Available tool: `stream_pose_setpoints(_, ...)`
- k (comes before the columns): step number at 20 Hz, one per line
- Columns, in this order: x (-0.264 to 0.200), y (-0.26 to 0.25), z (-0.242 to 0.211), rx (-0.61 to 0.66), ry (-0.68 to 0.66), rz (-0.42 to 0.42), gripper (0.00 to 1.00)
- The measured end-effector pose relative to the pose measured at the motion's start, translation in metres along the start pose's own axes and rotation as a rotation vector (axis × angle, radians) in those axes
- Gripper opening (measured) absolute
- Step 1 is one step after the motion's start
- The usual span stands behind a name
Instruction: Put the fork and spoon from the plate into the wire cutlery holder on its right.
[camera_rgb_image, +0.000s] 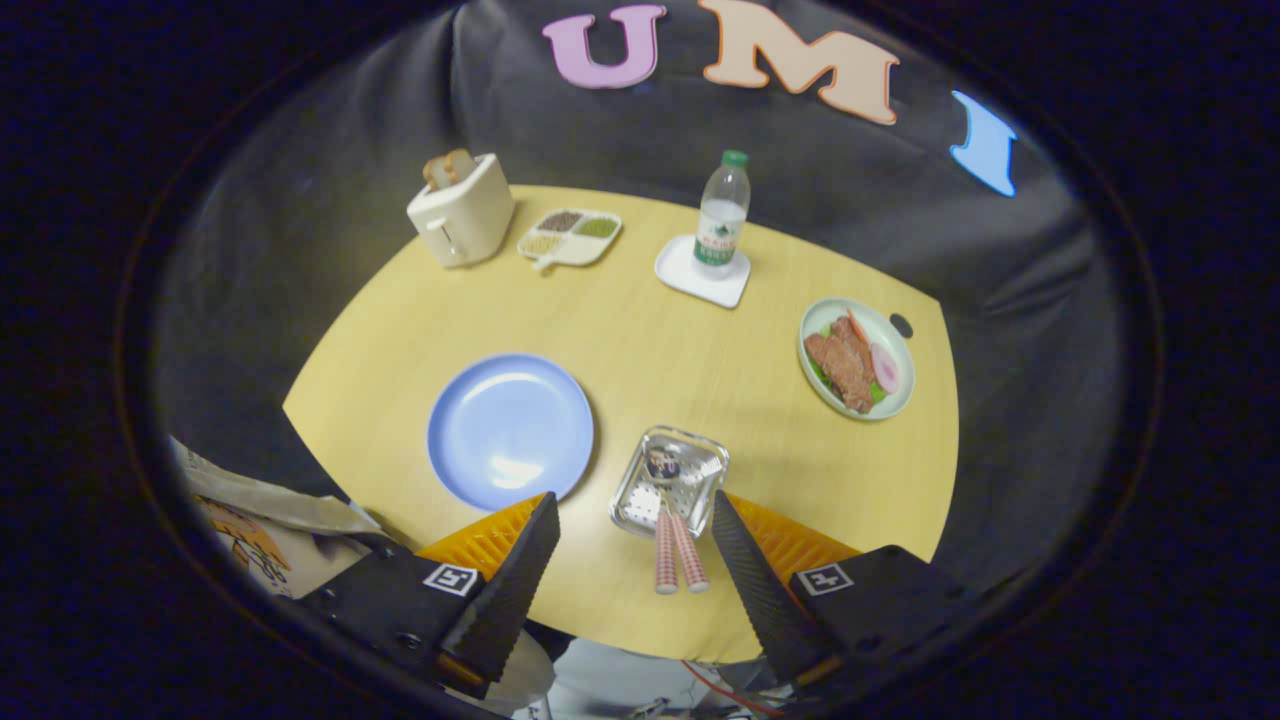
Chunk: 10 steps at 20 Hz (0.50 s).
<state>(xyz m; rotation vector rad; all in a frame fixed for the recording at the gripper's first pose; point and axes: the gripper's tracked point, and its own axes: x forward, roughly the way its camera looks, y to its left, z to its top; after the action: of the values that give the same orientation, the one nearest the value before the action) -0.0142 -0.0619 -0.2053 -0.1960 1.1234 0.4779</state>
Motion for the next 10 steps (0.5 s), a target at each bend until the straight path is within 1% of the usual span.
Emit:
stream_pose_setpoints(4,-0.030,0.027,0.039,0.079,-0.297,-0.046,0.98)
stream_pose_setpoints(8,-0.057,0.052,0.063,0.131,-0.505,-0.083,0.98)
stream_pose_setpoints(10,-0.067,0.059,0.066,0.146,-0.579,-0.130,0.98)
